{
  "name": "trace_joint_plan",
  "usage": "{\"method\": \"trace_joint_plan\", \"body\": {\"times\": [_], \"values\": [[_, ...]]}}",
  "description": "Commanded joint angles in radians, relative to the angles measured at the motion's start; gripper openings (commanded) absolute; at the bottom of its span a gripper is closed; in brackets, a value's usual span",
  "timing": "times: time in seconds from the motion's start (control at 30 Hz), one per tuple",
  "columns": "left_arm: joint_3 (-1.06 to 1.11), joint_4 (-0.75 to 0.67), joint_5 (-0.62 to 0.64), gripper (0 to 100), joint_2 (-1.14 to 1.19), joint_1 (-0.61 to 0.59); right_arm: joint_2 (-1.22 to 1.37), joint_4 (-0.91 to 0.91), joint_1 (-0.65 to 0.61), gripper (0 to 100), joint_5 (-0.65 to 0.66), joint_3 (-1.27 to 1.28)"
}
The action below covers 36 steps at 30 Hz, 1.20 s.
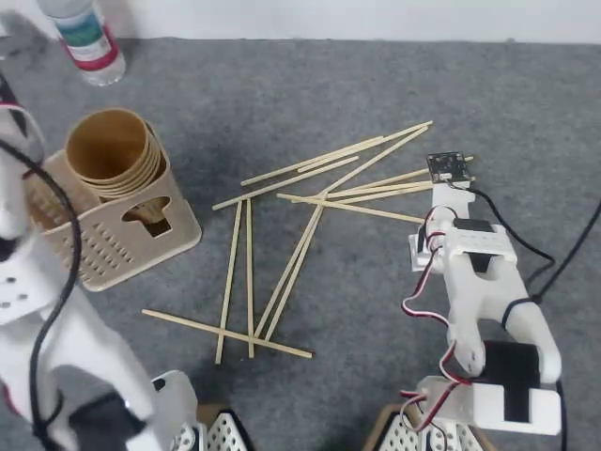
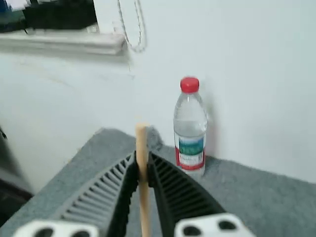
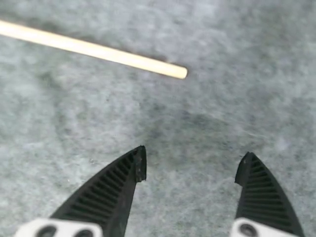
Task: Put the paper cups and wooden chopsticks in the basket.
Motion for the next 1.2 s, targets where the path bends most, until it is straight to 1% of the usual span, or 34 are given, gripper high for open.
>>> {"method": "trace_joint_plan", "body": {"times": [0.0, 0.13, 0.23, 0.3, 0.37, 0.4, 0.47, 0.57, 0.7, 0.8, 0.83, 0.9, 1.0, 1.07, 1.17], "values": [[0.199, -0.183, 0.014, 1, -0.135, -0.002, -0.039, -0.021, -0.004, 29.9, -0.005, -0.003], [0.484, -0.269, 0.011, 1, -0.226, -0.023, -0.039, -0.022, -0.004, 29.9, -0.005, -0.003], [0.717, -0.381, 0.014, 2, -0.325, -0.038, -0.039, -0.022, -0.005, 29.9, -0.005, -0.003], [0.843, -0.434, 0.012, 8, -0.419, -0.04, -0.039, -0.022, -0.005, 29.9, -0.005, -0.003], [0.943, -0.47, 0.02, 17, -0.525, -0.04, -0.039, -0.022, -0.005, 29.9, -0.005, -0.003], [0.986, -0.485, 0.018, 19, -0.583, -0.04, -0.039, -0.022, -0.005, 29.9, -0.005, -0.003], [1.055, -0.516, 0.0, 20, -0.68, -0.04, -0.039, -0.022, -0.005, 29.9, -0.005, -0.003], [1.109, -0.512, -0.078, 20, -0.781, -0.035, -0.039, -0.022, -0.005, 29.9, -0.005, -0.003], [1.099, -0.417, -0.08, 20, -0.799, -0.04, -0.039, -0.022, -0.005, 29.9, -0.005, -0.003], [1.015, -0.241, -0.092, 20, -0.799, -0.032, -0.039, -0.022, -0.005, 29.9, -0.005, -0.003], [0.969, -0.175, -0.11, 20, -0.798, -0.012, -0.039, -0.022, -0.005, 29.9, -0.005, -0.003], [0.892, -0.052, -0.173, 20, -0.796, 0.089, -0.039, -0.022, -0.005, 29.9, -0.005, -0.003], [0.831, 0.114, -0.252, 19, -0.795, 0.301, -0.039, -0.022, -0.005, 29.9, -0.005, -0.003], [0.817, 0.175, -0.239, 18, -0.77, 0.413, -0.039, -0.022, -0.005, 29.9, -0.005, -0.003], [0.808, 0.232, -0.181, 18, -0.667, 0.483, -0.039, -0.022, -0.005, 29.9, -0.005, -0.003]]}}
